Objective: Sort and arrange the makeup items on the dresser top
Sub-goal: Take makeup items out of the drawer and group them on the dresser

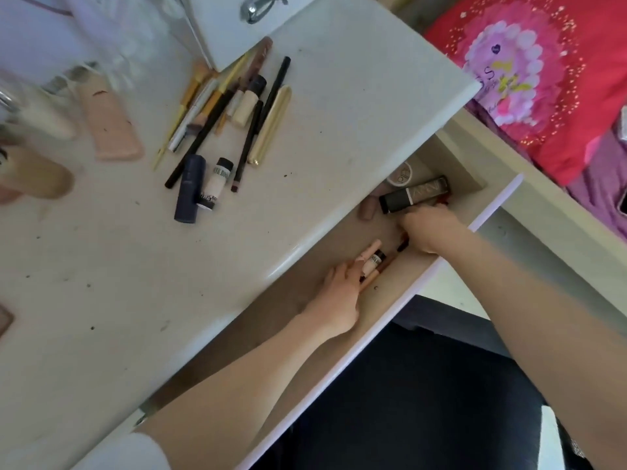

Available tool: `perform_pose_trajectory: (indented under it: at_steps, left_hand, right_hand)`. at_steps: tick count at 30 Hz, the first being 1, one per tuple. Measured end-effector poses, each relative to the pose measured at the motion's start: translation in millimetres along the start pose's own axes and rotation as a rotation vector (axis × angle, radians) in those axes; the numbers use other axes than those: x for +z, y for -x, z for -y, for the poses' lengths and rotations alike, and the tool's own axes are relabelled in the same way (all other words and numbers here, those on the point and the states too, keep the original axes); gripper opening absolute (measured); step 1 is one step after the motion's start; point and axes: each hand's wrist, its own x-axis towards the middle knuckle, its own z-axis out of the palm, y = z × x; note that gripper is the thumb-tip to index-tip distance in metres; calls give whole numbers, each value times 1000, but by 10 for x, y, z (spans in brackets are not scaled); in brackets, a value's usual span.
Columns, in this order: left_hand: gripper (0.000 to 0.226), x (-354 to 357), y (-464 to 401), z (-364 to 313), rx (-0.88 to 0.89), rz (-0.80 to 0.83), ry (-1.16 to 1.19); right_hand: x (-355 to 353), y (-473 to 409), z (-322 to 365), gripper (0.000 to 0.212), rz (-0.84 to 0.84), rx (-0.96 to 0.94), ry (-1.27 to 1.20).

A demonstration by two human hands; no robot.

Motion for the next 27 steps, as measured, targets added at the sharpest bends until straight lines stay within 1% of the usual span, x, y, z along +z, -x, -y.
perform_pose_trajectory:
  at_steps: [3, 5, 7, 10, 12, 14, 18, 20, 21, 24, 27]
  left_hand:
    - [64, 28, -185, -84, -58, -66, 40]
    - [52, 43, -310, -139, -128, -77, -5]
    - [45, 63, -405, -189, -205, -48, -32]
    - [42, 93, -453, -264, -251, 31, -73]
    - [46, 68, -461, -300, -253, 85, -85]
    - [47, 19, -490, -295, -245, 108, -51]
    - [40, -24, -528, -319, -243, 82, 37]
    - [40, -30, -518, -364, -237, 85, 27]
    - [41, -43, -531, -384, -233, 96, 11]
    - [48, -91, -573, -373, -215, 182, 26]
    - [53, -175, -510, -374, -156, 286, 67]
  right_hand:
    - [36, -84, -71, 32, -14, -52, 73]
    - [43, -111, -111, 30, 2, -74, 83]
    - [41, -117, -114, 28, 37, -82, 63]
    - [25, -115, -107, 31, 88, -87, 32]
    - [8, -115, -111, 34, 117, -88, 19]
    - [-13, -115, -109, 36, 151, -86, 2]
    - [-109, -84, -126, 23, 206, -65, -23]
    - [-105, -75, -140, 17, 191, -72, -27]
    - [-97, -73, -145, 19, 178, -75, -22]
    - [-93, -65, -155, 26, 177, -74, -8]
    - [-118, -54, -119, 24, 199, -60, 12]
